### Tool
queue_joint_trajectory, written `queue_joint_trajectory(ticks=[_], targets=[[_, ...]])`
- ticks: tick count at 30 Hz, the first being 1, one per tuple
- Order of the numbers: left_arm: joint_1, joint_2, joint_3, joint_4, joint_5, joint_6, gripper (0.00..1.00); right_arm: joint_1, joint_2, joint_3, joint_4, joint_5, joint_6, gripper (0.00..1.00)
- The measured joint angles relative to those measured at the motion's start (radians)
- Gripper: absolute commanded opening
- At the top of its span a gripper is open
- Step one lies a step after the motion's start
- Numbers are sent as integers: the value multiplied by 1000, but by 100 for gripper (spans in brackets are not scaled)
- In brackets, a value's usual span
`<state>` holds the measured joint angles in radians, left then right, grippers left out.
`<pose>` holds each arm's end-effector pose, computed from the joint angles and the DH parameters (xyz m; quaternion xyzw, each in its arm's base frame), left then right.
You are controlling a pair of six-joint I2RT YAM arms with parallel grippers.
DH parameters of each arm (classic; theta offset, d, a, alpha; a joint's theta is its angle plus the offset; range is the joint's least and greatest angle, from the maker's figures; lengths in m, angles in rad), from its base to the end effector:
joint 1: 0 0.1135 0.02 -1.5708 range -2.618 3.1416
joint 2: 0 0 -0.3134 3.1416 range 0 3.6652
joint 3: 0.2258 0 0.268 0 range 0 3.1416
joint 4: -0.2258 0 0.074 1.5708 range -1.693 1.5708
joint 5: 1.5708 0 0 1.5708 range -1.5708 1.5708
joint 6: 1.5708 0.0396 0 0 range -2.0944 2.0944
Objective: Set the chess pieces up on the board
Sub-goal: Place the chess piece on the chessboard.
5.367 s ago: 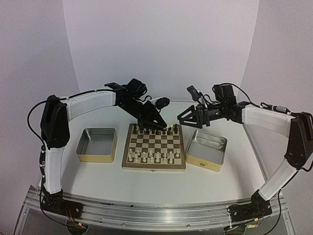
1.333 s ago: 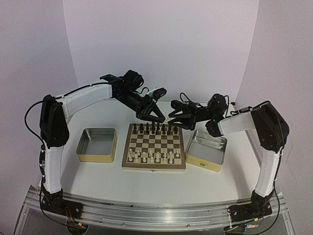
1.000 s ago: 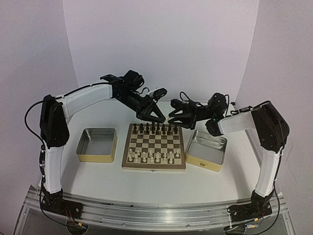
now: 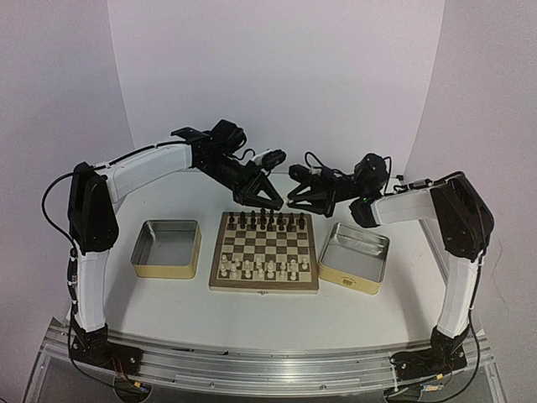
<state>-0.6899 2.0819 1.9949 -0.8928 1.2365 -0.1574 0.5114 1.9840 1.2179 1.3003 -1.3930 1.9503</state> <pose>0.3520 -0.3389 0.3517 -0.3680 -0.7077 0.6030 0.0116 0.3693 0.2520 0.3039 0.1687 -0.6531 -0.7342 0.0774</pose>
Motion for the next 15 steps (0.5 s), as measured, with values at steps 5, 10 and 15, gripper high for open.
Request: queue_joint_trajectory(ticks=[5,10,15], targets=[[4,0,0,0,-2,-1,0,0,13,14,0,0,0,18],[6,0,0,0,-2,-1,0,0,19,19,0,-1,2,11],[9,0,0,-7,-8,-15,0,0,32,24,1,-6,5,14]])
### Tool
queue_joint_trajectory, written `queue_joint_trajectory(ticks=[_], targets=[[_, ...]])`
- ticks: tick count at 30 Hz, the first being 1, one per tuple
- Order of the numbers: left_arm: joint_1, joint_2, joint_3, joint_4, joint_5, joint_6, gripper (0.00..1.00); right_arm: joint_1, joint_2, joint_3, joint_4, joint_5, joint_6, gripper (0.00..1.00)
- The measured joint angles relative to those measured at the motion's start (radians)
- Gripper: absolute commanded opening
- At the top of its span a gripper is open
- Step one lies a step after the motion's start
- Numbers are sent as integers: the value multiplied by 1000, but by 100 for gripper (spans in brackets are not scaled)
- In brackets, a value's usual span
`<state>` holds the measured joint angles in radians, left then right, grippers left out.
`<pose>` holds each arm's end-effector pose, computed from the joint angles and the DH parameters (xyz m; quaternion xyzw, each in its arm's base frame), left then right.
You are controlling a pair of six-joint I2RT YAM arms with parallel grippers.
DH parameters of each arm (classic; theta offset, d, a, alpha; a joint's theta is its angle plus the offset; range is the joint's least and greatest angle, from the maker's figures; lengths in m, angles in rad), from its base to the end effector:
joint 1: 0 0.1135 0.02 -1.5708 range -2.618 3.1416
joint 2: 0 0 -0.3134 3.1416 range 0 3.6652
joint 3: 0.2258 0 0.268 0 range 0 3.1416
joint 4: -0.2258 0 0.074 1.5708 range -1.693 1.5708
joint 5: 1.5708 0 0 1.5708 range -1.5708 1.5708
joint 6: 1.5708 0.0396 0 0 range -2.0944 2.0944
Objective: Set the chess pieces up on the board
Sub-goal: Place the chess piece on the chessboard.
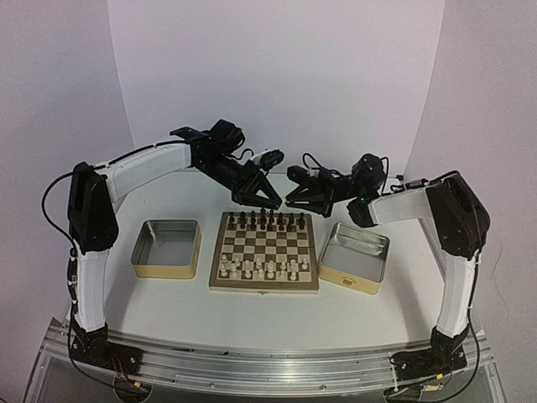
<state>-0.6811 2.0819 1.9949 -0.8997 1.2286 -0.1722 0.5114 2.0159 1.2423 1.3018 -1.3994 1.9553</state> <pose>0.3547 -0.3355 0.3511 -0.3576 -0.7156 0.5999 0.0142 0.3764 0.2560 0.2975 0.1673 -0.6550 -0.7322 0.0830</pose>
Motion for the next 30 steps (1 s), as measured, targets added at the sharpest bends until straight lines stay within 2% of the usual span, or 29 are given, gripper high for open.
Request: queue_joint_trajectory(ticks=[4,14,18,26,28,29,30], targets=[[0,0,0,-1,-2,-3,0,1,4,12,0,-1,6,17],[2,0,0,0,-2,-4,0,1,11,25,0,-2,9,17],[2,0,0,0,0,-4,0,1,15,33,1,-8,10,1],[6,0,5,-17,7,-20,1,1,29,48,7,-25,13,0],[6,0,6,-17,6,-20,17,1,30,50,7,-26,13,0],[6,0,6,-17,6,-20,31,1,30,51,7,-27,13,0],[6,0,7,-18,6,-21,40,1,30,52,7,-28,13,0]])
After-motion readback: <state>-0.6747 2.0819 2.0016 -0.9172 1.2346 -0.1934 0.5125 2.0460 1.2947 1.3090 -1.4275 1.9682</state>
